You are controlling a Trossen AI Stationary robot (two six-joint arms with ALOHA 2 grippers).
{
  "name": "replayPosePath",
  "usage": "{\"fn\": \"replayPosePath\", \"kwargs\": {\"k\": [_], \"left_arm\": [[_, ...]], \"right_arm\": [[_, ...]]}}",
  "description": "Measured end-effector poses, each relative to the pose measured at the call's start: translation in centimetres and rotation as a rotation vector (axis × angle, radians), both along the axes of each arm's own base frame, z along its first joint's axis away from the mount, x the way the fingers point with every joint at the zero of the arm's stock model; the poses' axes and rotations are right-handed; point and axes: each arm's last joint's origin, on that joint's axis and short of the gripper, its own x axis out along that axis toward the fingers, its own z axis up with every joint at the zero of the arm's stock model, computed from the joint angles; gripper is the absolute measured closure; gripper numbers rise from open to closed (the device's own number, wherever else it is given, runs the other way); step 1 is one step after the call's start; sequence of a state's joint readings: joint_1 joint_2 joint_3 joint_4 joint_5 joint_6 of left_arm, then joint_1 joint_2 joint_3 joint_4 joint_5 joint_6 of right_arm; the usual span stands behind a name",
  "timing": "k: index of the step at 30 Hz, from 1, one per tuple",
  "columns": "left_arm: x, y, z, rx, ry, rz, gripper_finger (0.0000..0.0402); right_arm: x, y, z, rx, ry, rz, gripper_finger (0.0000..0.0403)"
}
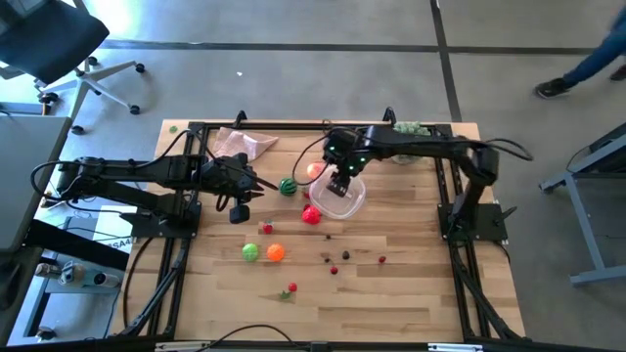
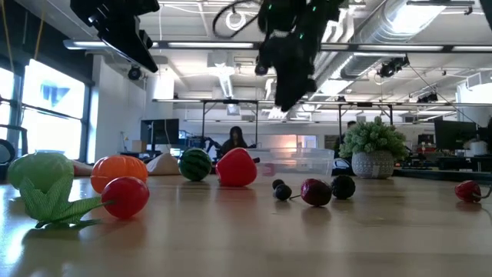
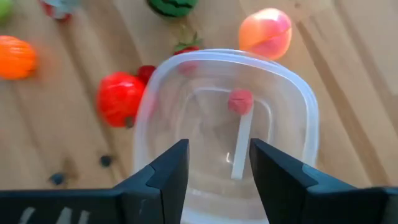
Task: Pick and placing Produce into tupperware
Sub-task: Put the cherry into the transparent bin
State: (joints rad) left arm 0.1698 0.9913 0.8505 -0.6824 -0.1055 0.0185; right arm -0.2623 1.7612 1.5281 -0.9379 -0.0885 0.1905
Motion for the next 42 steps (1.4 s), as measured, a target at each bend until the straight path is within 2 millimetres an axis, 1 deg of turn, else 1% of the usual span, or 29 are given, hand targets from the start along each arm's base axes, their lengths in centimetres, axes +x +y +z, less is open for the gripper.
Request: {"fn": "replayPosePath", "kwargs": {"k": [2,5,9,12,15,18,21,24,27,30,36,39,42], "left_arm": [[0.0,0.0,0.0,0.000,0.000,0.000,0.0350],[0.0,0.0,0.0,0.000,0.000,0.000,0.0350],[0.0,0.0,0.0,0.000,-0.001,0.000,0.0350],[0.0,0.0,0.0,0.000,-0.001,0.000,0.0350],[0.0,0.0,0.0,0.000,-0.001,0.000,0.0350],[0.0,0.0,0.0,0.000,-0.001,0.000,0.0350],[0.0,0.0,0.0,0.000,0.000,0.000,0.0350],[0.0,0.0,0.0,0.000,-0.001,0.000,0.0350],[0.0,0.0,0.0,0.000,0.000,0.000,0.0350],[0.0,0.0,0.0,0.000,-0.001,0.000,0.0350],[0.0,0.0,0.0,0.000,-0.001,0.000,0.0350],[0.0,0.0,0.0,0.000,0.000,0.000,0.0350],[0.0,0.0,0.0,0.000,0.000,0.000,0.0350]], "right_arm": [[-1.2,0.8,1.9,-0.022,-0.023,-0.025,0.0242],[-3.7,2.3,4.6,-0.042,-0.071,-0.104,0.0242],[-7.3,4.5,6.6,0.006,-0.069,-0.286,0.0242],[-9.8,6.5,7.5,0.073,-0.068,-0.440,0.0242],[-11.7,8.8,7.6,0.158,-0.049,-0.555,0.0242],[-13.1,11.1,7.3,0.226,-0.019,-0.634,0.0242],[-14.0,13.3,6.2,0.264,0.042,-0.694,0.0242],[-14.5,15.1,4.7,0.295,0.103,-0.757,0.0242],[-14.7,16.8,2.6,0.352,0.149,-0.829,0.0242],[-14.8,18.1,0.0,0.412,0.143,-0.911,0.0242],[-14.4,19.6,-4.7,0.575,0.048,-1.017,0.0242],[-14.6,19.7,-6.5,0.611,0.032,-1.068,0.0242],[-15.1,19.7,-7.8,0.622,0.045,-1.110,0.0242]]}}
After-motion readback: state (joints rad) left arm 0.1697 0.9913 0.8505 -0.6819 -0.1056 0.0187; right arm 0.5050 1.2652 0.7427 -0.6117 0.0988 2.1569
